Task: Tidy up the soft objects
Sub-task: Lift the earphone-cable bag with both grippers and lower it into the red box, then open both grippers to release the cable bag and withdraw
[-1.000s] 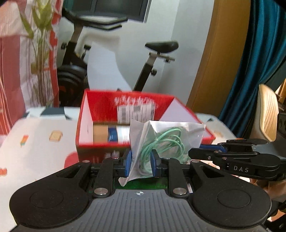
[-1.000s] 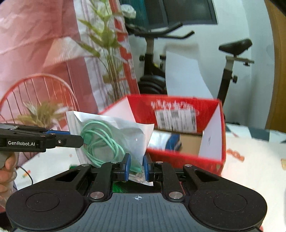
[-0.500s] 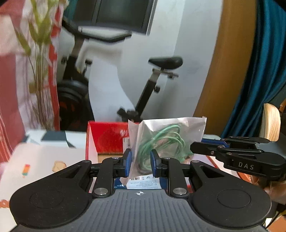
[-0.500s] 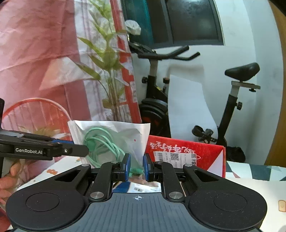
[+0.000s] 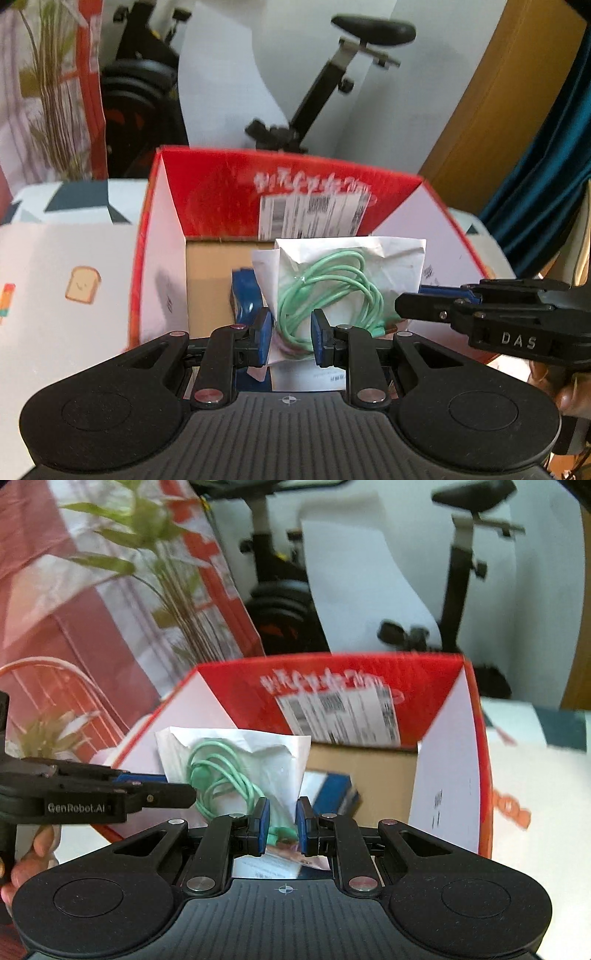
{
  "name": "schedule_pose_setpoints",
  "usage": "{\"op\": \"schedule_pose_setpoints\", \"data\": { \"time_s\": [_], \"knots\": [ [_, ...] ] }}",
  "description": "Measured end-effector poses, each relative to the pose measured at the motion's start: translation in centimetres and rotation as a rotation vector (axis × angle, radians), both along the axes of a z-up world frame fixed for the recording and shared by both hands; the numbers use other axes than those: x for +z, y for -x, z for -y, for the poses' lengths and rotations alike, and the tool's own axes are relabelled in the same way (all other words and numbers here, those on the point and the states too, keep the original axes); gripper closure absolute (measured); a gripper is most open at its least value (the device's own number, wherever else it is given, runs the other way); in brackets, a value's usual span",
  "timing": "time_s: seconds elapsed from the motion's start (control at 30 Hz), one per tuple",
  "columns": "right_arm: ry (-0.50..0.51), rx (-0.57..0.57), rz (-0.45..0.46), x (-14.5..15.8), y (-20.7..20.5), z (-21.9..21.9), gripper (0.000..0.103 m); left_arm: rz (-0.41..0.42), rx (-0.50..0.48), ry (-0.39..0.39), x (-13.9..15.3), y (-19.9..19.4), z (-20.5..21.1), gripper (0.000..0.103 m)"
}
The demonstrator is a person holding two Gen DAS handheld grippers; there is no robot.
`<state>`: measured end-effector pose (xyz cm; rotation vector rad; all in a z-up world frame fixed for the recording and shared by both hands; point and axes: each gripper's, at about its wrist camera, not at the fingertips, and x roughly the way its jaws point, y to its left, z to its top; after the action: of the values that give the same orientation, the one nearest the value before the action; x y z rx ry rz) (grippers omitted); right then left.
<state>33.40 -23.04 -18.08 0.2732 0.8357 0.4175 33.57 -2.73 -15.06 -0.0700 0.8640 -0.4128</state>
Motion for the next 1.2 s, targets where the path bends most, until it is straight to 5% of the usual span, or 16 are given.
{"op": "schedule_pose_setpoints", "data": {
  "time_s": [0.5,0.73,0.87,1.2],
  "knots": [
    [-0.013,-0.023,-0.226,-3.4,-1.7,-0.8,0.087,-0.170,-0.024,-0.081,-3.9,-1.0,0.5,0.078],
    [-0.006,-0.060,-0.285,-4.3,-2.2,-1.1,0.087,-0.180,-0.024,-0.078,-4.0,-1.0,0.5,0.077],
    [0.002,-0.096,-0.326,-4.8,-2.5,-1.0,0.087,-0.192,-0.025,-0.075,-4.2,-1.3,0.7,0.063],
    [0.020,-0.158,-0.308,-4.6,-2.1,-1.0,0.083,-0.129,0.001,-0.037,-3.1,-1.0,0.2,0.063]
  ]
}}
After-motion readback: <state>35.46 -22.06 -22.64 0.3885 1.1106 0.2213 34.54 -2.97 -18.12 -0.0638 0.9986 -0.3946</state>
